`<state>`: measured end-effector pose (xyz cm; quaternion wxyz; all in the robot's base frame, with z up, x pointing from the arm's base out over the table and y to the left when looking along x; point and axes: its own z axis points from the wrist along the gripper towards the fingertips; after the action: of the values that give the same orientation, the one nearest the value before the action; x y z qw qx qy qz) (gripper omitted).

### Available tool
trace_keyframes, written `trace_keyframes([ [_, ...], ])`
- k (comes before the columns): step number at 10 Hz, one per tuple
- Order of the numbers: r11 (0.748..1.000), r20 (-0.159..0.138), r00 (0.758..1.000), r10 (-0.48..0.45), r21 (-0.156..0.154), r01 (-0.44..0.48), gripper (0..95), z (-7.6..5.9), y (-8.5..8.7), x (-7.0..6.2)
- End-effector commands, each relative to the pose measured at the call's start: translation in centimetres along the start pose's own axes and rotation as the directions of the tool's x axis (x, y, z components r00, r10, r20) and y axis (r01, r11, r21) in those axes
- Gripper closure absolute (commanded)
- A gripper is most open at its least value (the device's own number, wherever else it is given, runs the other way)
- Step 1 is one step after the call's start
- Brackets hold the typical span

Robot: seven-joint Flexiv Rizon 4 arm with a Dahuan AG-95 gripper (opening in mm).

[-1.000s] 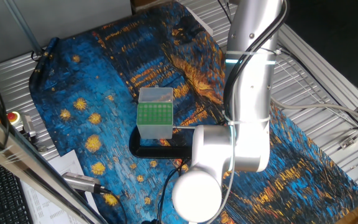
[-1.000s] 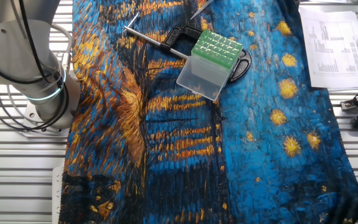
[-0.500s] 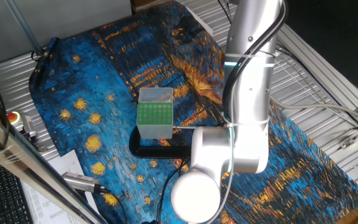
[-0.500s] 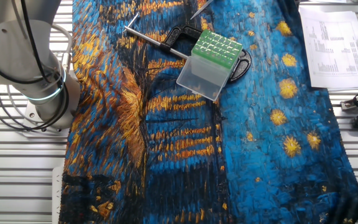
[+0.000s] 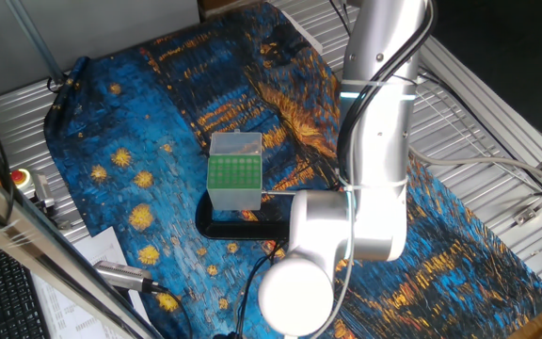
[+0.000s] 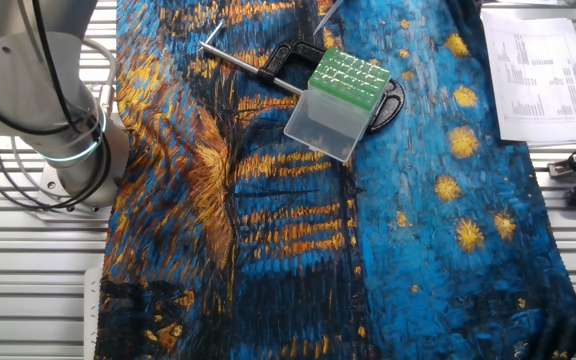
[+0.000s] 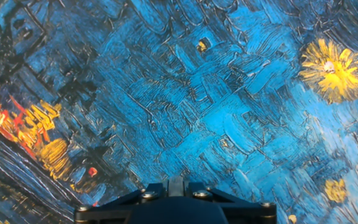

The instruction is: Insert a large pipette tip into the holder for large pipette tips

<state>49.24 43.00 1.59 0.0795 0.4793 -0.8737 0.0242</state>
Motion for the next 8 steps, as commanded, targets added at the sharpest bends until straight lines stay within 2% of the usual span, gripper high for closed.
trace_keyframes([
  [1, 1.0, 0.016, 1.0, 0.0, -0.009, 0.0, 95.0, -1.0, -0.1, 0.3],
  [4, 0.999, 0.026, 0.999, -0.032, -0.014, 0.032, 95.0, -5.0, 0.2, 0.9],
  [6, 0.999, 0.037, 0.998, -0.052, -0.014, 0.053, 95.0, -8.5, 0.6, 1.4],
  [8, 0.997, 0.041, 0.996, -0.075, -0.016, 0.076, 95.0, -10.4, -0.1, 1.4],
])
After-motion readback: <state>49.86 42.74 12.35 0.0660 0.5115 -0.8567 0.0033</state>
